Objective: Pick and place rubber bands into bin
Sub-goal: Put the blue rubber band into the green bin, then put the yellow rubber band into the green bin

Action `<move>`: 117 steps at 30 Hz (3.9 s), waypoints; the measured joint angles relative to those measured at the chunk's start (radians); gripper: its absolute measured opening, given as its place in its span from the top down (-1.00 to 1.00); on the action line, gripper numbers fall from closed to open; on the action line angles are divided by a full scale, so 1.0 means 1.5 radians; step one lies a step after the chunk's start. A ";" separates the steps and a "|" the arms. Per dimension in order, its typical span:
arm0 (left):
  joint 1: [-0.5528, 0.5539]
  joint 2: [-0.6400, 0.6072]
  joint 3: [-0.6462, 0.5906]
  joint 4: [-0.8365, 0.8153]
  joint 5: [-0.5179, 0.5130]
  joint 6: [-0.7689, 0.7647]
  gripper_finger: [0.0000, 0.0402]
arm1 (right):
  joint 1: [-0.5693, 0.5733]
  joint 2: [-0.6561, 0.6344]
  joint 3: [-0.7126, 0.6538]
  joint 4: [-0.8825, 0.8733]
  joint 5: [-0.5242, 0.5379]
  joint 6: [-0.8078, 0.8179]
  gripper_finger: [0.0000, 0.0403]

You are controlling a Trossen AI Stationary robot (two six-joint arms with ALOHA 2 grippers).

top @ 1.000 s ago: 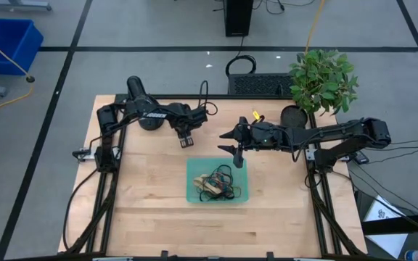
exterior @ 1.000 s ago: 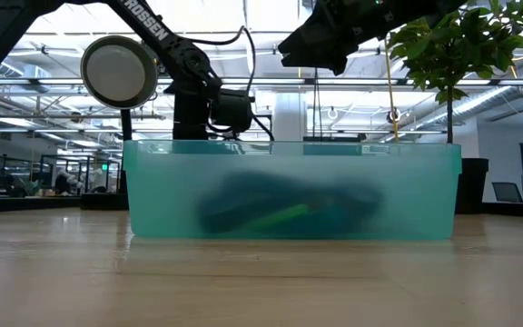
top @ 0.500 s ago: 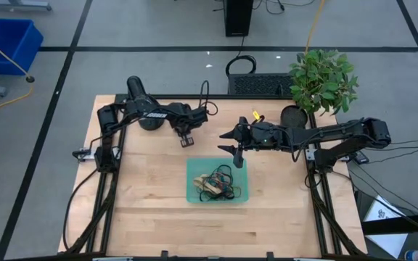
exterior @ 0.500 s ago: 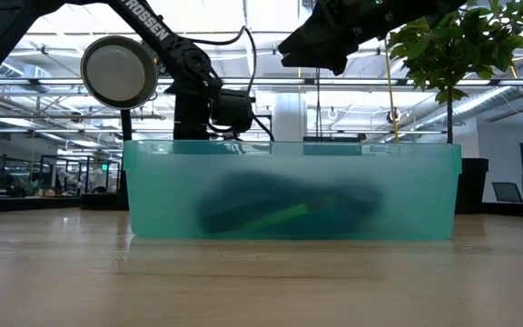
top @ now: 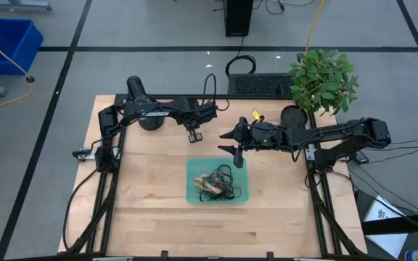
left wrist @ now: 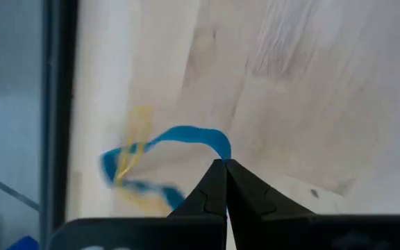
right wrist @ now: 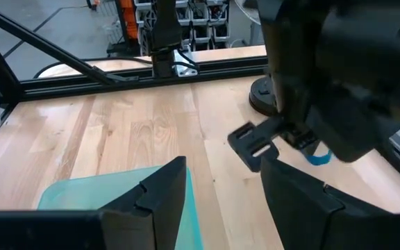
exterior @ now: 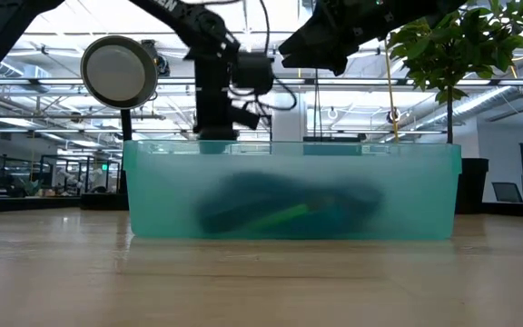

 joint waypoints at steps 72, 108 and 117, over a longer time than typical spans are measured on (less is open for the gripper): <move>-0.387 0.006 -0.029 0.194 0.132 -0.439 0.99 | 0.138 -0.121 0.000 -0.345 -0.003 0.092 0.10; -0.376 0.006 -0.007 0.173 0.132 -0.329 0.01 | 0.138 -0.121 -0.001 -0.345 -0.003 0.090 0.10; -0.350 0.005 0.114 0.035 0.140 -0.234 -0.22 | 0.138 -0.121 -0.001 -0.345 -0.002 0.090 0.10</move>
